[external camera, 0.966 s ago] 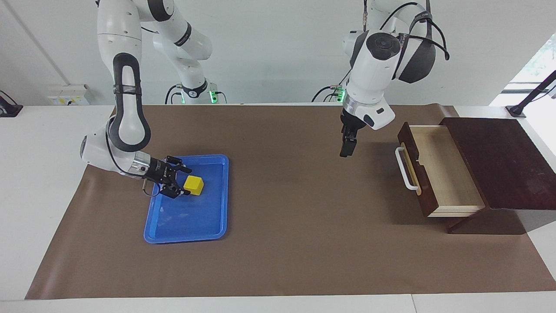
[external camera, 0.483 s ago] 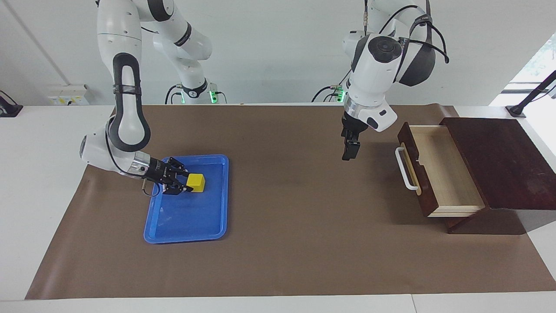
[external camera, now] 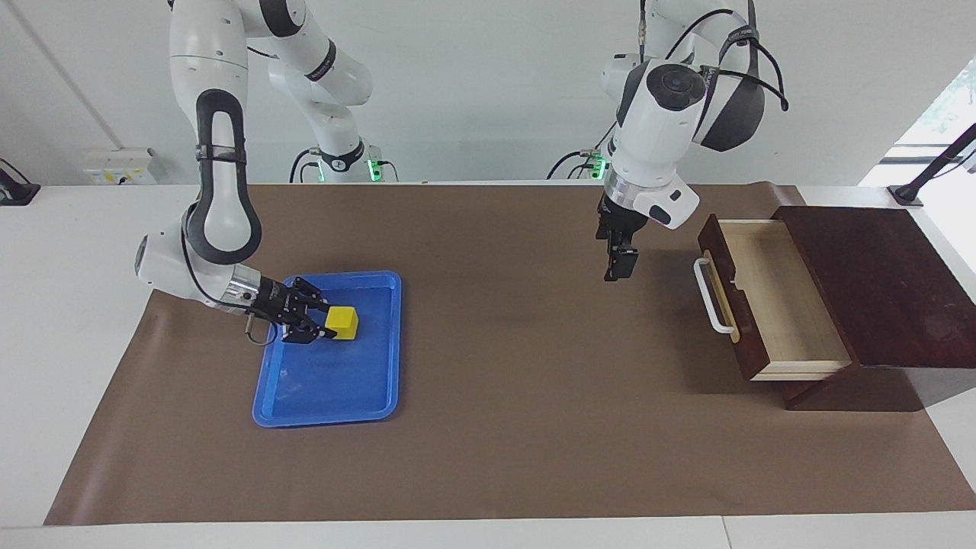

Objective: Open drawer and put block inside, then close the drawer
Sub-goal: 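Grasp the yellow block with the right gripper while the left gripper moves center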

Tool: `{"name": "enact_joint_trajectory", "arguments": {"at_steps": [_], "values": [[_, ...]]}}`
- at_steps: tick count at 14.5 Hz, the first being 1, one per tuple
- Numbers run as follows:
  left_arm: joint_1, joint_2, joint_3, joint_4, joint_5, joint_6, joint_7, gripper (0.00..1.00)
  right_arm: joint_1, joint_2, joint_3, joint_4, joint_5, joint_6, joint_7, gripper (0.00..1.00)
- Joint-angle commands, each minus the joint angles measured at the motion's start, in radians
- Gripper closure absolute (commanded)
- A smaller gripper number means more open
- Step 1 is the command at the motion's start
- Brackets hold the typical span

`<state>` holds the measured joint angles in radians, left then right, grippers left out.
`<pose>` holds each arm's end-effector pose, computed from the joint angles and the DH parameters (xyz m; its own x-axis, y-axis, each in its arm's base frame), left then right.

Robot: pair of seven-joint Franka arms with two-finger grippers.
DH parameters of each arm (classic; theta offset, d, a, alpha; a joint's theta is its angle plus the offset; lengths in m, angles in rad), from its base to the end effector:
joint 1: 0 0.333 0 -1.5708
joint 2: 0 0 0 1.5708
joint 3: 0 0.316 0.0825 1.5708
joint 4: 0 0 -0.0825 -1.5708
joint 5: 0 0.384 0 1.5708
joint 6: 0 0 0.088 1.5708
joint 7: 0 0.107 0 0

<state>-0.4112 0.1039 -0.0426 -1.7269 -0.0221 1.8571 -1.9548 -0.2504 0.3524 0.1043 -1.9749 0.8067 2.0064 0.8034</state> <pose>0.5370 -0.2628 0.5152 0.0637 0.9974 -0.0337 0.9979 -0.0632 0.0147 0.5849 -0.0443 0.2843 0.1345 -0.7139 -0.6872 -0.9908 -0.1091 -0.0805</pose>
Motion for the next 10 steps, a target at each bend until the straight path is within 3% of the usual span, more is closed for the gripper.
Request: {"name": "enact_joint_trajectory", "arguments": {"at_steps": [1,5,10], "values": [[-0.009,-0.033,0.009,-0.039,0.002,0.007,-0.024,0.00,0.009,-0.035,0.002,0.069,0.012,-0.073,0.026,1.00],[-0.020,-0.012,0.009,-0.025,0.059,0.002,-0.114,0.00,0.106,-0.101,0.002,0.137,-0.026,-0.107,0.117,1.00],[-0.049,0.017,0.006,0.007,0.071,-0.015,-0.177,0.00,0.275,-0.096,0.005,0.241,-0.021,-0.078,0.373,1.00]]}}
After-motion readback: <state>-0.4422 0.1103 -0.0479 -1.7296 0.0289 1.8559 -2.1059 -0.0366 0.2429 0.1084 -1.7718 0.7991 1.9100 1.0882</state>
